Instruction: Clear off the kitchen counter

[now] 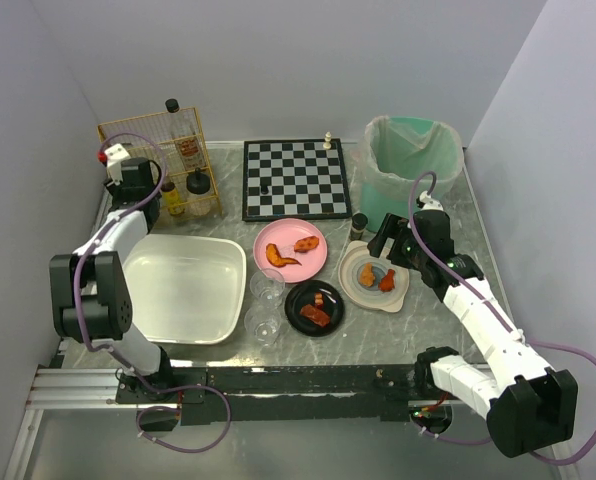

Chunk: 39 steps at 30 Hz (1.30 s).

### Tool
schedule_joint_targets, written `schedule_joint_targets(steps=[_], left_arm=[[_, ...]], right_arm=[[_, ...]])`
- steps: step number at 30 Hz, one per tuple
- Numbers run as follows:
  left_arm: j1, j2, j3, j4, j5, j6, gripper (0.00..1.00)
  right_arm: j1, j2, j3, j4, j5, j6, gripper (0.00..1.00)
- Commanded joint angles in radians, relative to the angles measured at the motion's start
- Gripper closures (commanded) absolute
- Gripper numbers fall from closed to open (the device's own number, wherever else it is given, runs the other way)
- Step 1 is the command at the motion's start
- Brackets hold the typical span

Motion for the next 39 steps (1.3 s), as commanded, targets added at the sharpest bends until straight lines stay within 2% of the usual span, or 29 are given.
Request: schedule_joint_targets(steps=[1, 4, 5, 7, 11, 13, 21, 28, 32, 37, 39], left_arm=[[0.001, 0.054, 0.037, 0.077, 0.061, -0.018, 0.99], [0.001, 0.072, 0.023, 0.092, 0.075, -0.023, 0.98], [0.001, 0.077, 0.017, 0.095, 0.079, -0.026, 0.95], [0.001, 0.083, 0.014, 0.097, 0.084, -0.026, 0.86], [0.001, 0.083, 0.007, 0.092, 0.085, -0.027, 0.59], [0.001, 0.08, 0.009, 0.084, 0.085, -0.027, 0.49], [0.001, 0.04, 0.024, 0.043, 0.084, -0.047, 0.26], [0.0, -0.041, 0.055, -0.009, 0.075, -0.066, 0.17], [0.0, -0.121, 0.066, -0.05, 0.045, -0.084, 0.01], [-0.006, -0.251, 0.093, -0.097, 0.03, -0.096, 0.01], [-0.038, -0.312, 0.098, -0.094, -0.017, -0.083, 0.01]], right_arm=[[-0.007, -0.003, 0.041, 0.017, 0.001, -0.001, 0.07], [-0.007, -0.01, 0.04, 0.012, 0.004, 0.001, 0.06], [-0.007, -0.013, 0.038, 0.012, 0.005, 0.001, 0.06], [-0.007, -0.015, 0.037, 0.009, 0.005, 0.002, 0.06], [-0.007, -0.02, 0.031, 0.012, -0.001, 0.007, 0.06], [-0.007, -0.02, 0.029, 0.012, -0.004, 0.008, 0.06], [-0.007, -0.024, 0.026, 0.012, -0.005, 0.007, 0.06], [-0.007, -0.032, 0.023, 0.011, -0.002, 0.007, 0.06], [-0.007, -0.035, 0.026, 0.009, 0.004, 0.002, 0.06], [-0.007, -0.038, 0.035, 0.007, 0.019, -0.002, 0.06], [-0.01, -0.044, 0.034, 0.009, 0.03, -0.002, 0.06]])
